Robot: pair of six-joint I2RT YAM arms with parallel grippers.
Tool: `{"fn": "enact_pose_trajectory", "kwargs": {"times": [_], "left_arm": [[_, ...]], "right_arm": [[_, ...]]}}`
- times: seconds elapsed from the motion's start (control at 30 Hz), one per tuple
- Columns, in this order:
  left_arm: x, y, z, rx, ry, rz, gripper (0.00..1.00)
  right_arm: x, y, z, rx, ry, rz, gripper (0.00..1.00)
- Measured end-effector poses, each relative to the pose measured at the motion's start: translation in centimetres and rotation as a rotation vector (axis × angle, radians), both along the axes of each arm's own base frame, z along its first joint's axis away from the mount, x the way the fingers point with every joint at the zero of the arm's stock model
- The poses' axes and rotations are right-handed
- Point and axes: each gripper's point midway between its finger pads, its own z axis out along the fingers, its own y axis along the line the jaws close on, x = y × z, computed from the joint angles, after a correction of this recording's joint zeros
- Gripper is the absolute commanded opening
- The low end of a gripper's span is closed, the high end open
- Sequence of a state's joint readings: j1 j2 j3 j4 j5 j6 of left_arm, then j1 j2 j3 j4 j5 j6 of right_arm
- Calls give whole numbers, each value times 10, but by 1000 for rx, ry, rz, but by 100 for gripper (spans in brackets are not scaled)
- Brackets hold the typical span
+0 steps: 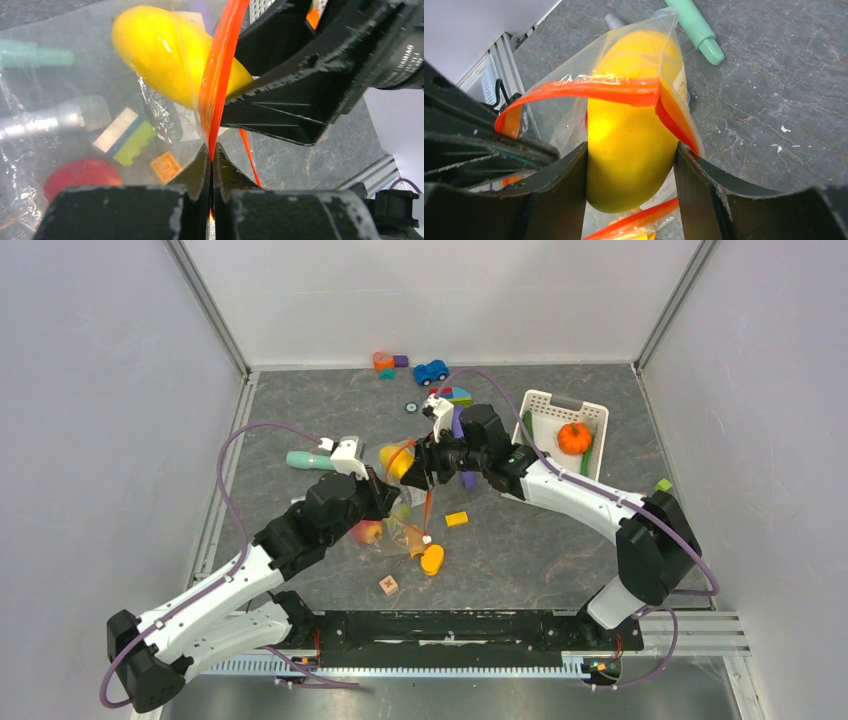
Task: Place the food in the zip-top bag and seal the zipper
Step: Place the fake fruit in the zipper food storage bag.
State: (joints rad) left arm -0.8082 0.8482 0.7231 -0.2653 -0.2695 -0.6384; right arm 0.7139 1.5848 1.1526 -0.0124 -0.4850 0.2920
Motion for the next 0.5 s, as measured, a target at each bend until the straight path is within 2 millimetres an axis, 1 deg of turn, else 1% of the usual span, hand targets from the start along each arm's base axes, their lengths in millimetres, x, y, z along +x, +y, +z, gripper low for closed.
{"fn": "enact_pose_trajectory", "kwargs": {"times": [0.03, 0.17, 0.3, 0.5], "left_arm": [[-1, -1, 0, -3, 1, -7, 2], [-2, -3, -2, -7, 2, -17, 2], [-2, -2, 2, -15, -7, -18, 2], [-3, -1, 4, -21, -14, -16, 2]], "right_arm": [[2, 1, -1, -2, 6, -13, 59], [6, 2, -9, -13, 36, -59, 74], [10, 2, -7, -8, 36, -88, 98], [15, 3, -2, 8, 16, -106, 98]]}}
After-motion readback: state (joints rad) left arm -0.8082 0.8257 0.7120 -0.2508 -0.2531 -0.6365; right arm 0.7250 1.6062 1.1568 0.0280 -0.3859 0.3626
